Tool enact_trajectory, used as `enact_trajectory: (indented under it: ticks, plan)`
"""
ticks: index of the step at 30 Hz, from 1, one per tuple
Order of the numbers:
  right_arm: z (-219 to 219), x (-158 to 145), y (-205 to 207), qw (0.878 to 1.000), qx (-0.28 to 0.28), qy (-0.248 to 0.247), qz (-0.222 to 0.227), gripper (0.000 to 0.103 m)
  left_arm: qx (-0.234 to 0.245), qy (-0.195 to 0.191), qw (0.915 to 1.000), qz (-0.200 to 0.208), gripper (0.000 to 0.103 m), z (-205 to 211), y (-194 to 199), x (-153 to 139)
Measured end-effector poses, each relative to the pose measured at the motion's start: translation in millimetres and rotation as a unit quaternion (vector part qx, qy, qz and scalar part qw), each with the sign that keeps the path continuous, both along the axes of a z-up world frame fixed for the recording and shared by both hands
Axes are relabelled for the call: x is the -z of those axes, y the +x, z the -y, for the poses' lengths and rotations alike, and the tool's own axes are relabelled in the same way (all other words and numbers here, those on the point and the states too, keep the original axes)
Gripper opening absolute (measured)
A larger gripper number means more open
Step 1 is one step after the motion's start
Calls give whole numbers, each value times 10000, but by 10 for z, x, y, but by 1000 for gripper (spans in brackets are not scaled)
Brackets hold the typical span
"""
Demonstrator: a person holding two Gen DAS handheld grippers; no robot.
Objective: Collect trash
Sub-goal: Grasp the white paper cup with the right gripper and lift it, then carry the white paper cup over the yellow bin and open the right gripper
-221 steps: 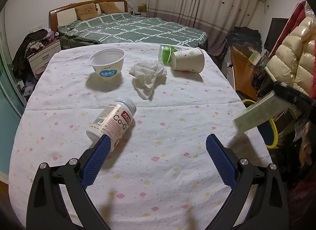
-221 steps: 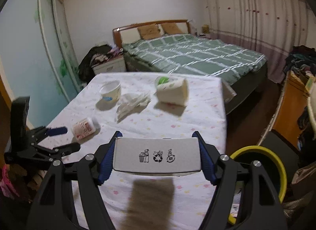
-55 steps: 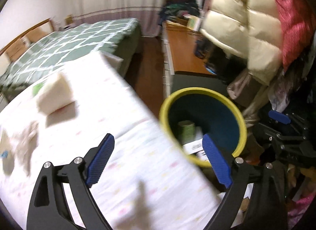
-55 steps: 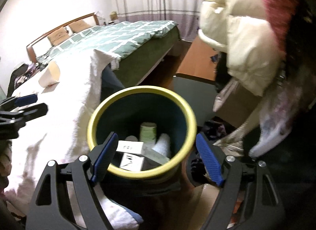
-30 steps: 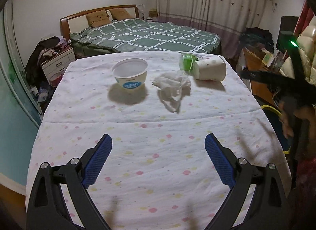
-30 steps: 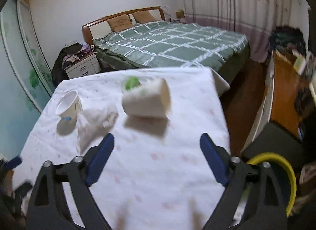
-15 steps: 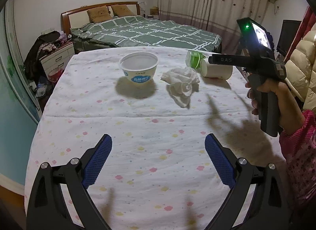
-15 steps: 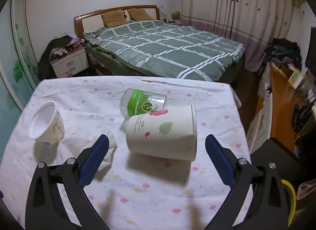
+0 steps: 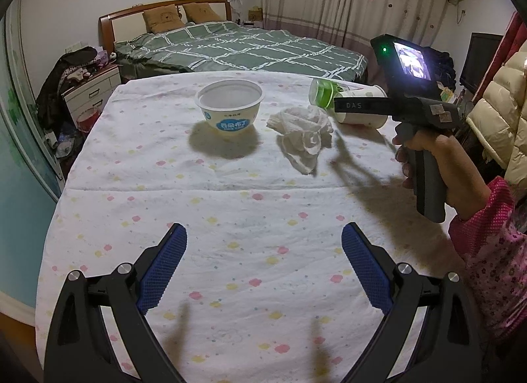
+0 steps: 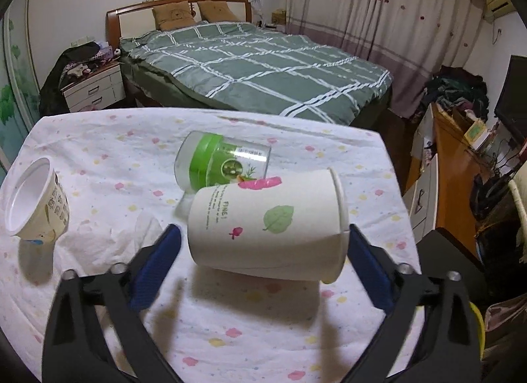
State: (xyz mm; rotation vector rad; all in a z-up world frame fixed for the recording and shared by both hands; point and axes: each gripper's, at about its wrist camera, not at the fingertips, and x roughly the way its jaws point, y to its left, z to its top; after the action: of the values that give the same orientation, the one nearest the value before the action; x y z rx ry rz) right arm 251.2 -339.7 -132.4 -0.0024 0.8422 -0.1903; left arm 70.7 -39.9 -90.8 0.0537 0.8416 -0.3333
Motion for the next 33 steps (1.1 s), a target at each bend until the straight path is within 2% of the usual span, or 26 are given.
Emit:
enact_trajectory:
  ticks: [2,7,16,26,33]
  plan:
    - [18,-1,-32,9999,-2,149,-36,80,21,10,10000,-6,94,17,-9,6]
    - [-1,-161,-323,9994,-162,224,194,80,78,32,10000,-13,94,66,-18,7]
    - [186,-472,-1090,9974,-204,398,569,80,258,37,9997,21,94,215,-86,-29]
    - [986,-456,-1895,9940,647,559,689,80,538,89,9985,46,94,455,-101,-68]
    - [1650,-279,-2427,9851,1413,730,657,80,711,216,9972,88,94,640,-119,-86]
